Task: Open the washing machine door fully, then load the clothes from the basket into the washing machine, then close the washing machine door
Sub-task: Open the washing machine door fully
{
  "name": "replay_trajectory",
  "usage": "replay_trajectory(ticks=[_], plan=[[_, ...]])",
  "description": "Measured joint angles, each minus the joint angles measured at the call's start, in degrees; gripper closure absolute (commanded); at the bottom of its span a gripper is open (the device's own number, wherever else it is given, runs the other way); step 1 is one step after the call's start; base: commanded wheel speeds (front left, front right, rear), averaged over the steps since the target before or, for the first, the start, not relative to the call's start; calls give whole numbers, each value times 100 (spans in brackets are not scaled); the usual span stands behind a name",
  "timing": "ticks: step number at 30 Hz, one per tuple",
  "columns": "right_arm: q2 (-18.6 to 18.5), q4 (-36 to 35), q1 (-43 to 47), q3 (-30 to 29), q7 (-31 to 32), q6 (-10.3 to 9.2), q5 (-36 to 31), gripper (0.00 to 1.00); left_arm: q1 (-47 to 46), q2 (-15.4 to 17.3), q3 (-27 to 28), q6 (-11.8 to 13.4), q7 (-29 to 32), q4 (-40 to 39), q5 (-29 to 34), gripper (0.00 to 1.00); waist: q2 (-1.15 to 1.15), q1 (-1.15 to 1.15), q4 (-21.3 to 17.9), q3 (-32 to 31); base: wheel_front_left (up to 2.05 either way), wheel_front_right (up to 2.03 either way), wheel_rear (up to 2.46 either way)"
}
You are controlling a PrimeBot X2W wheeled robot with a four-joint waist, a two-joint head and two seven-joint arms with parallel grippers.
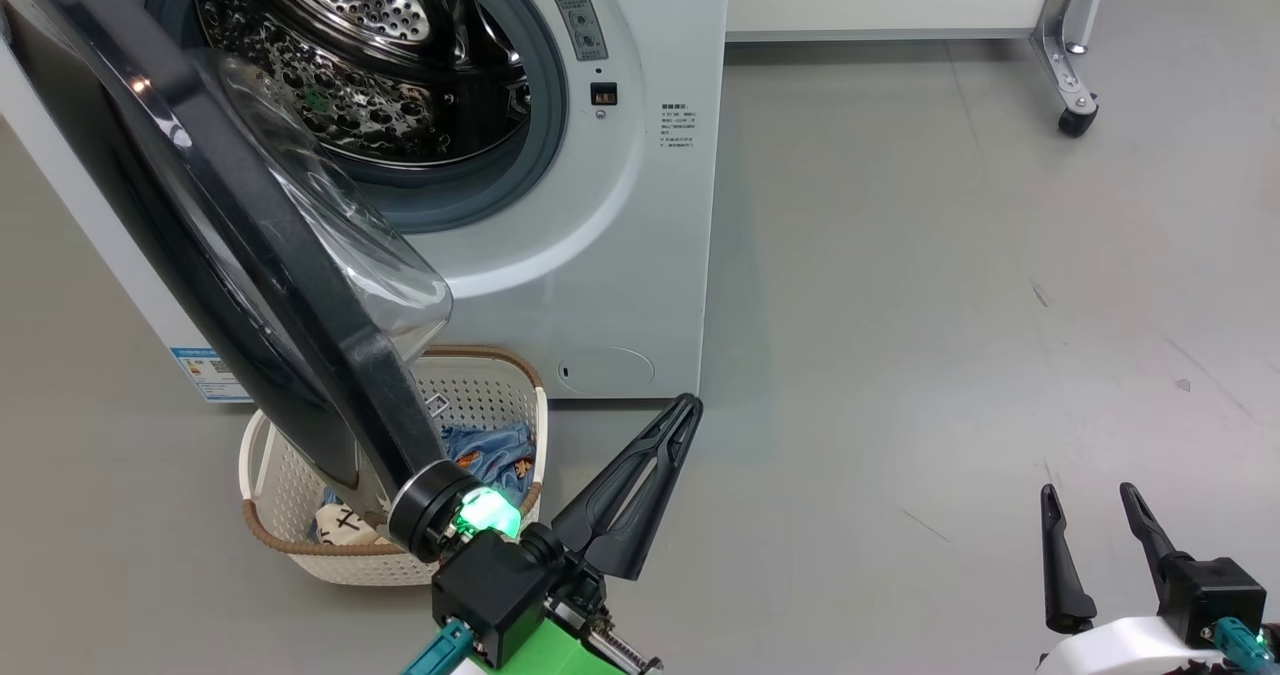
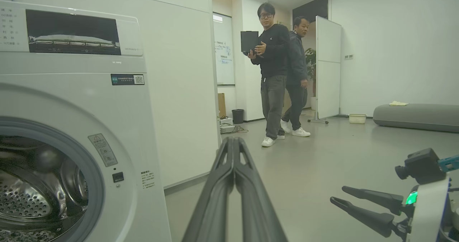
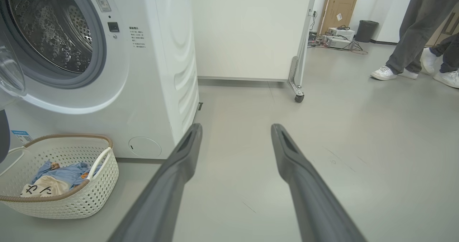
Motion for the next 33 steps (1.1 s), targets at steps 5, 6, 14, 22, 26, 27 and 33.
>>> replay_trajectory(ticks=[5,6,14,22,26,27,33], plan=[[0,-2,-1,-2,0,42,-44,0,175,32,135,0,0,385,-36,100,0,0,-22,78,0,0,0],[0,-2,-1,-8,0,42,-44,0,175,43,158,0,1,457,-38,100,0,0,-28,101,0,0,0],[-9,-46,-10,-63,0,76,-54,0,163,98,349,1,1,832,-40,100,0,0,-53,327,0,0,0],[-7,-94,-123,-74,0,99,-92,0,-9,58,669,60,0,1070,-40,100,0,0,-83,567,0,0,0],[-9,-112,-149,-138,0,99,-92,0,-61,46,871,127,0,1301,-48,100,0,0,-94,666,0,0,0],[-9,-112,-149,-138,0,99,-92,0,-61,46,871,127,0,1301,-48,100,0,0,-94,666,0,0,0],[-8,-103,-151,-186,0,103,-92,0,-75,47,1131,244,0,1526,-58,100,0,0,-72,730,0,0,0]])
